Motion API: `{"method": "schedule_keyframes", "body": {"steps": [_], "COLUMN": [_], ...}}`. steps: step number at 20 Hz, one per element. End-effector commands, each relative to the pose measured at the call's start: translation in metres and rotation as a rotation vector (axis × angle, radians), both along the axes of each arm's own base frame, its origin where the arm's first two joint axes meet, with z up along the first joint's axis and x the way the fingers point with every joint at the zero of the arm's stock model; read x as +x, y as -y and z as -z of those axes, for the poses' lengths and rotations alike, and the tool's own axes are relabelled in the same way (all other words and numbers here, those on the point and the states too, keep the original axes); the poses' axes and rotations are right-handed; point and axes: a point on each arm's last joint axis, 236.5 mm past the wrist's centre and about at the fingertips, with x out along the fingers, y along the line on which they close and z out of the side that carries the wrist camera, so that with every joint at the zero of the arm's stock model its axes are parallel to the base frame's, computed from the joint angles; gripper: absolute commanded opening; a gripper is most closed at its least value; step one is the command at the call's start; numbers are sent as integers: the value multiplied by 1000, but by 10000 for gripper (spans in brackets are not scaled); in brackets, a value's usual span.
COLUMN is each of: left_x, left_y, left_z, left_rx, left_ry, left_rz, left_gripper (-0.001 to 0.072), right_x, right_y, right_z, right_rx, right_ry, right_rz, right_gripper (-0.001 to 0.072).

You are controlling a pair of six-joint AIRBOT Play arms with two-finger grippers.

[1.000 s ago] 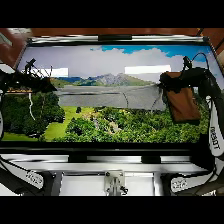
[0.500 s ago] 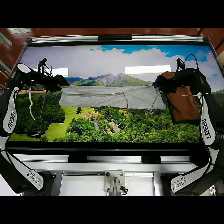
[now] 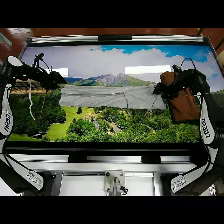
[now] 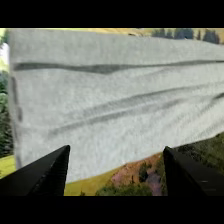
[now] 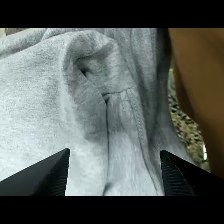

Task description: Fold the shirts.

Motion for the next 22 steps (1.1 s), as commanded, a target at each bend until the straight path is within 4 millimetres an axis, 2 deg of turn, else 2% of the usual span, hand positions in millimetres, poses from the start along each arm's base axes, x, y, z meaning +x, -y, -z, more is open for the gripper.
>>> {"method": "schedule_keyframes", "body": {"steps": [1,3,6,7,8,9,11,13,15,18,19,20,22], "left_x": [-16,-18,-19,-20,-21,-23,-29,-37,-48,-64,-74,-85,-104], "left_y": [15,28,58,67,77,86,103,121,143,177,191,209,251], "left_z": [-9,-12,-22,-24,-26,-27,-26,-25,-21,-8,-2,2,6], "left_rx": [-5,-15,-44,-44,-44,-44,-44,-45,-46,-53,-61,-90,-179], "left_ry": [-32,-27,-6,0,6,7,5,-6,-19,-56,-79,-106,-125], "left_rz": [62,84,133,150,169,186,221,263,308,338,357,369,391], "left_gripper": [666,665,663,663,662,663,662,637,497,494,468,379,352], "right_x": [9,13,8,6,5,4,3,-2,-16,-45,-55,-64,-79], "right_y": [-6,-9,-29,-33,-35,-37,-42,-46,-53,-61,-62,-64,-67], "right_z": [14,22,35,35,30,22,-7,-47,-91,-141,-153,-166,-190], "right_rx": [19,50,152,171,183,198,210,215,229,238,241,243,243], "right_ry": [6,-6,-66,-77,-80,-79,-41,10,48,61,60,61,85], "right_rz": [35,75,102,101,102,112,76,44,7,-37,-46,-52,-61], "right_gripper": [676,675,671,588,265,77,61,61,61,61,61,61,61]}}
